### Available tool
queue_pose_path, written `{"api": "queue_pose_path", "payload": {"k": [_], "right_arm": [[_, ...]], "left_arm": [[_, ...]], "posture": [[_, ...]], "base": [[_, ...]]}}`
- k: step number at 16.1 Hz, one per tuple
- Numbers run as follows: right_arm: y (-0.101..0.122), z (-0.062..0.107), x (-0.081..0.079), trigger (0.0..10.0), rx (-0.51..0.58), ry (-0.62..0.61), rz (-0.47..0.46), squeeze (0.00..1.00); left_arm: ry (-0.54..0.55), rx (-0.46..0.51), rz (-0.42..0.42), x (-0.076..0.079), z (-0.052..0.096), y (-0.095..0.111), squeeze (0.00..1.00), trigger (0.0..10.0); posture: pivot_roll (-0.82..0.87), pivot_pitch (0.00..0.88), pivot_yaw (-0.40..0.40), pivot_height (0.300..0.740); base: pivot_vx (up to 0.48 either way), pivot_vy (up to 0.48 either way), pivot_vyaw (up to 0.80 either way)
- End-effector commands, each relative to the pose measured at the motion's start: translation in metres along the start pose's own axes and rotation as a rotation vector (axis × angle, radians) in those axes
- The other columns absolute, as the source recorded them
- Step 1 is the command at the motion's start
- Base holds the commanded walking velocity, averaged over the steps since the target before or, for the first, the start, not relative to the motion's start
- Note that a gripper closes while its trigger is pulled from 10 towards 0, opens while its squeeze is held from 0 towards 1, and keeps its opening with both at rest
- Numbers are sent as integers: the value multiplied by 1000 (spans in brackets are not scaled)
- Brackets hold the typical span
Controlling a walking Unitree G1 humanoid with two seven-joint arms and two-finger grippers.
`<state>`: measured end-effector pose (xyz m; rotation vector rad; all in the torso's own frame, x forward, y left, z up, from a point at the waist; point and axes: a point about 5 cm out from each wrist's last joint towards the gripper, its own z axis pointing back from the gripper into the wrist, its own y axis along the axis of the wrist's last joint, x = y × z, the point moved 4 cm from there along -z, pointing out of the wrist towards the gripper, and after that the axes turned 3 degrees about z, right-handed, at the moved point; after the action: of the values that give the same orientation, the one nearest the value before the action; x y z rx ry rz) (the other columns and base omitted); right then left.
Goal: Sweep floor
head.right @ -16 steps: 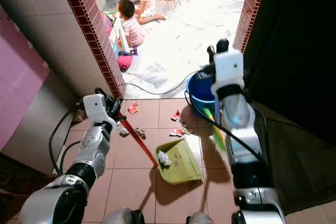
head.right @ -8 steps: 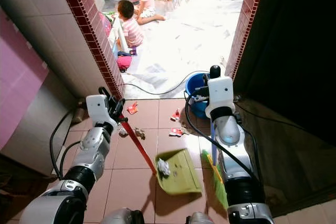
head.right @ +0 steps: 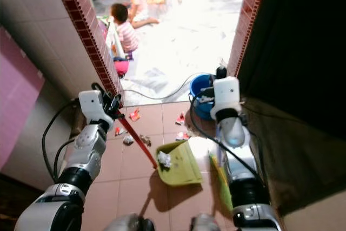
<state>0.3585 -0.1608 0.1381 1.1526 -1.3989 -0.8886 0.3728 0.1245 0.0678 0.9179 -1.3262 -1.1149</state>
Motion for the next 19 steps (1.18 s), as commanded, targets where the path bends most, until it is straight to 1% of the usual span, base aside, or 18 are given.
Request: {"api": "queue_pose_path", "payload": {"k": [1,4,5,6,7,8,9,10,11,12,13,16,17,19], "right_arm": [[3,0,0,10000,19,5,9,0],[-5,2,-9,10000,-22,34,13,0],[-5,2,-13,10000,-29,45,17,0],[-4,2,-24,10000,-36,81,36,0],[-2,0,-34,10000,-43,111,49,0],[-2,-3,-39,10000,-52,136,48,0],[-2,-4,-42,10000,-53,153,50,0],[-3,-8,-52,10000,-54,200,48,0],[-10,-11,-62,10000,-75,229,39,0],[-15,-13,-66,10000,-89,222,-22,0],[-17,-13,-68,10000,-90,224,-40,0],[-38,-6,-72,10000,-154,222,-65,0],[-39,-5,-84,10000,-144,286,-45,0],[-31,-8,-90,10000,-102,320,-23,0]], "left_arm": [[-19,26,9,5,-2,9,0,10000],[-18,20,5,5,-1,9,0,10000],[-16,28,-2,6,-1,11,0,10000],[-24,60,-24,7,0,18,0,10000],[-38,91,-30,10,2,25,0,10000],[-48,121,-19,11,4,30,0,10000],[-37,131,-25,10,5,31,0,10000],[7,132,-3,1,9,31,0,10000],[66,124,-10,-12,15,26,0,10000],[98,128,-12,-19,21,24,0,10000],[112,126,-4,-22,24,22,0,10000],[162,130,-17,-27,31,21,0,10000],[196,140,-20,-32,36,23,0,10000],[221,141,-21,-35,39,22,0,10000]], "posture": [[-189,0,96,740],[-178,0,85,740],[-178,0,85,740],[-165,0,49,740],[-145,0,1,740],[-145,0,-18,740],[-122,0,-36,740],[-84,0,-44,740],[-58,0,-33,740],[-30,0,-34,740],[-9,0,-39,740],[60,0,-102,740],[74,0,-119,740],[67,0,-123,740]], "base": [[0,480,0],[0,480,0],[0,0,0],[0,0,0],[0,0,0],[0,0,0],[0,0,0],[0,0,0],[0,0,0],[0,0,0],[0,0,0],[0,0,0],[0,0,0],[0,0,0]]}}
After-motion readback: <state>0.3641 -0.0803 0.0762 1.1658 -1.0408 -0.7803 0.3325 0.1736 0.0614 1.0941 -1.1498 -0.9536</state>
